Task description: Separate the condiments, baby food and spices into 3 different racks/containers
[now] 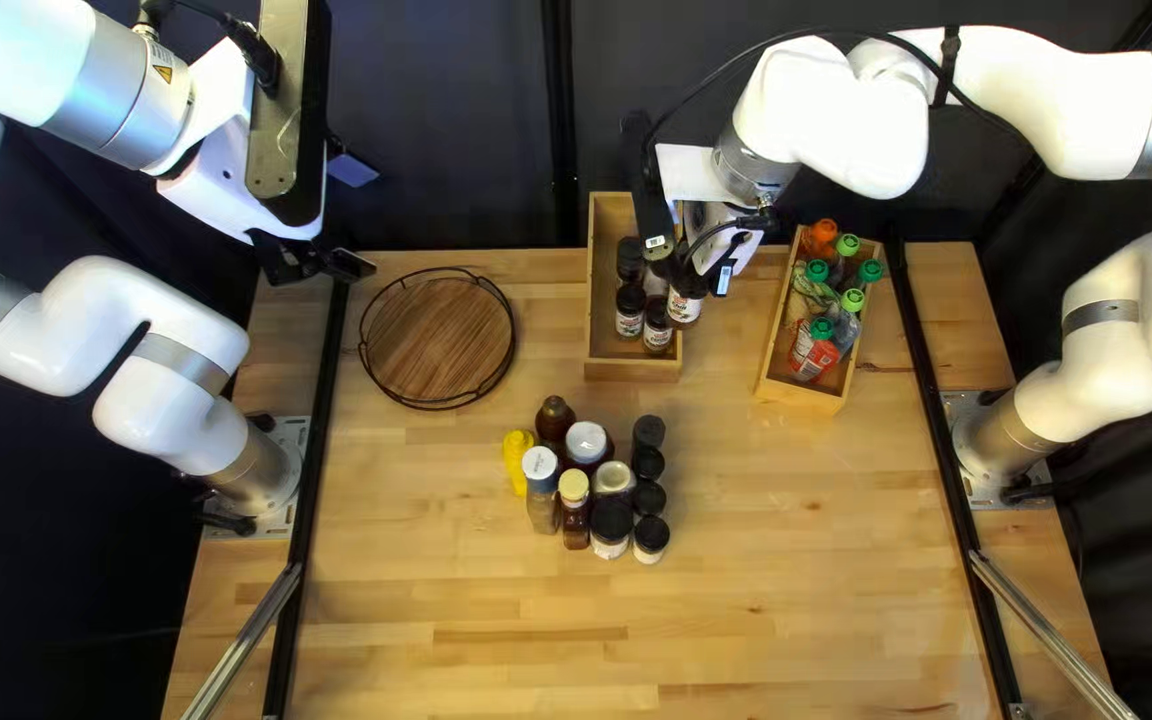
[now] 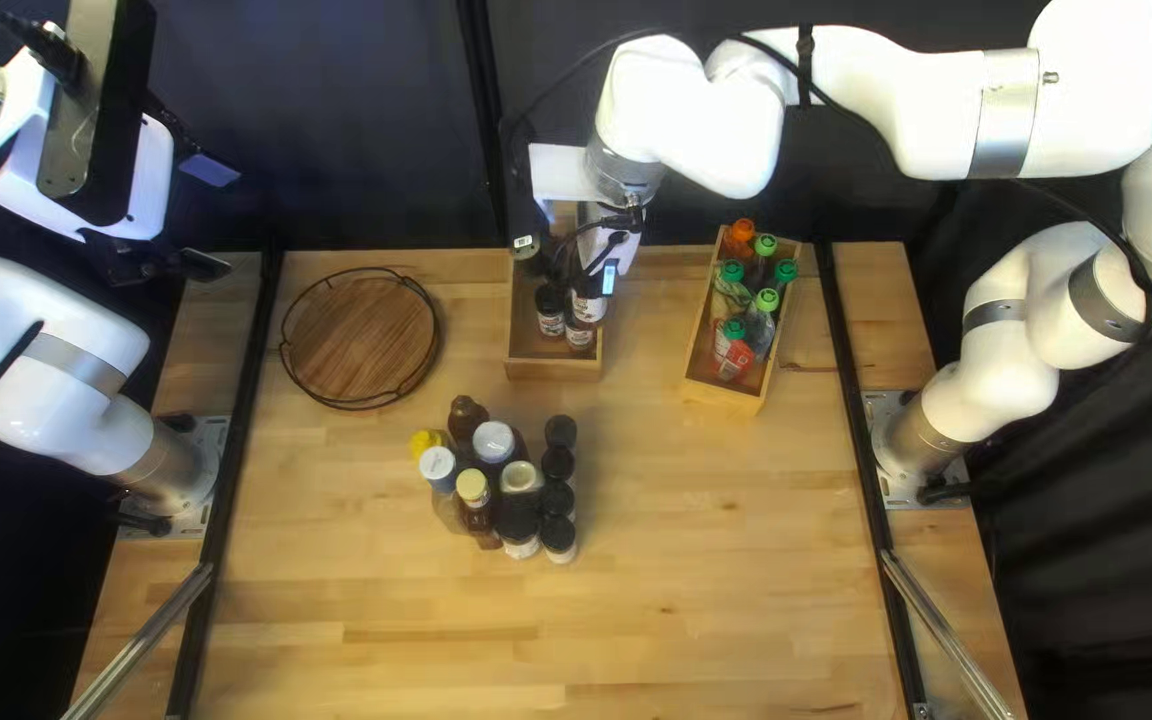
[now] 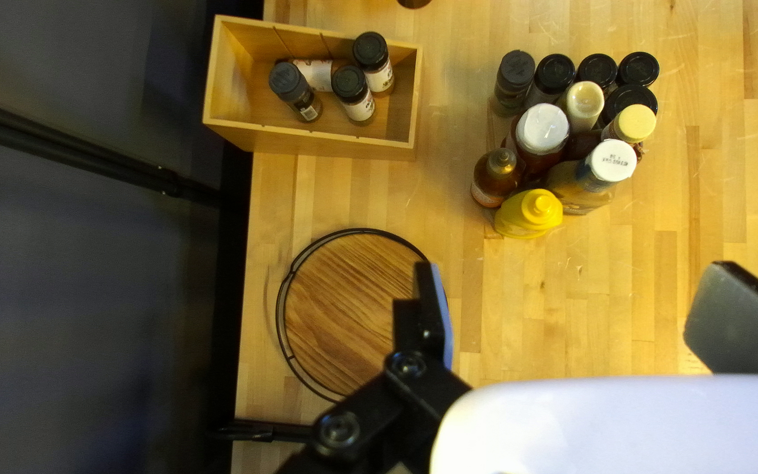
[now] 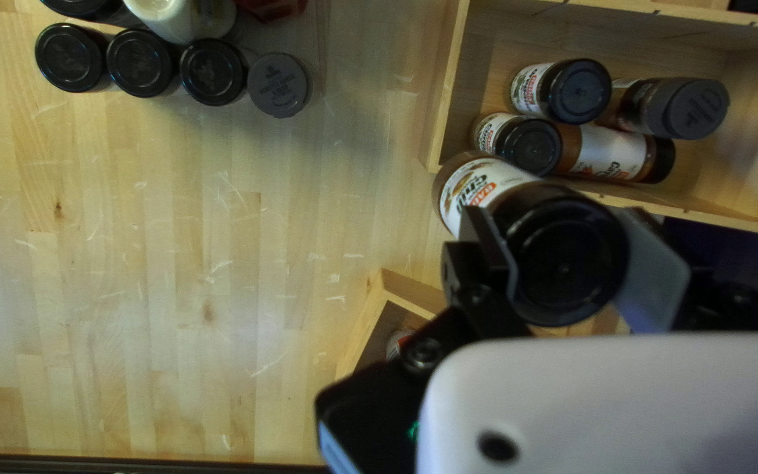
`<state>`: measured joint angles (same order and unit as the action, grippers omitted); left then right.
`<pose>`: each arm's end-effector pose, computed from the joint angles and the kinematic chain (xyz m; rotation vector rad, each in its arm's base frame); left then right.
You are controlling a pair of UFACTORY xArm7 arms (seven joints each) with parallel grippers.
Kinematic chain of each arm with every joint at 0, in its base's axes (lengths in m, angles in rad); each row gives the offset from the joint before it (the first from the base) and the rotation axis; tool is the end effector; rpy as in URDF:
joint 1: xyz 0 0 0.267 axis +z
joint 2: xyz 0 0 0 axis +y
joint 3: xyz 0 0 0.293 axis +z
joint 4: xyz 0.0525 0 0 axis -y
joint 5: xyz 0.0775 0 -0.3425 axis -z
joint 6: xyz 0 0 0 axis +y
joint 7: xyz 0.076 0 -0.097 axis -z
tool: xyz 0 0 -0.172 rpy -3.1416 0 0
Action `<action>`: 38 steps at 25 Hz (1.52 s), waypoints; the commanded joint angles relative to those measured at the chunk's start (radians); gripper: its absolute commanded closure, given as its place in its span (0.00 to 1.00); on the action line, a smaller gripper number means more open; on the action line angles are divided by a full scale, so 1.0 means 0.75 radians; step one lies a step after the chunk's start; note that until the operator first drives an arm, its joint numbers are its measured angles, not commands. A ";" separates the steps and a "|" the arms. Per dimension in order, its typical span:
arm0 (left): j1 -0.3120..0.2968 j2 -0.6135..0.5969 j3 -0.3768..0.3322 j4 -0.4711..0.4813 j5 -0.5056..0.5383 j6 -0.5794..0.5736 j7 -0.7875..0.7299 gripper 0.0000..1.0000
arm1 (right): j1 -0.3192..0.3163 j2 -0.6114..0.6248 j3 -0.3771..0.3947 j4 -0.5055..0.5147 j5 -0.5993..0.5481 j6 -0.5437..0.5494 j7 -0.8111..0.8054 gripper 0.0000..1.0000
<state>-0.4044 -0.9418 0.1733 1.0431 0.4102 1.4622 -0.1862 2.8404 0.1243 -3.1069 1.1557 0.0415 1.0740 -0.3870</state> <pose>0.2980 0.0504 0.4964 -2.8854 0.0235 -0.8181 0.4803 -0.1225 0.2926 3.0871 0.1617 0.3195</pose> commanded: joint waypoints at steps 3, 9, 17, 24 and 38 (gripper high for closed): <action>0.000 0.000 0.000 0.000 0.000 0.000 0.000 0.00 | 0.000 0.000 0.000 0.000 0.000 0.000 0.000 1.00; 0.000 0.000 0.000 0.000 0.000 0.000 0.000 0.00 | -0.278 -0.206 0.140 0.234 0.066 0.066 -0.168 1.00; 0.000 0.000 0.000 0.000 0.000 0.000 0.000 0.00 | -0.220 -0.165 0.089 0.221 0.025 0.120 -0.119 1.00; 0.000 0.000 0.000 0.000 0.000 0.000 0.000 0.00 | -0.256 -0.242 0.055 0.315 -0.054 0.118 -0.028 1.00; 0.000 0.000 0.000 0.000 0.000 0.000 0.000 0.00 | -0.280 -0.363 -0.004 0.392 -0.141 -0.008 0.193 1.00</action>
<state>-0.4044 -0.9418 0.1733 1.0431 0.4102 1.4622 -0.1862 2.6300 -0.1476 -3.1097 1.4502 -0.0637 1.0694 -0.2439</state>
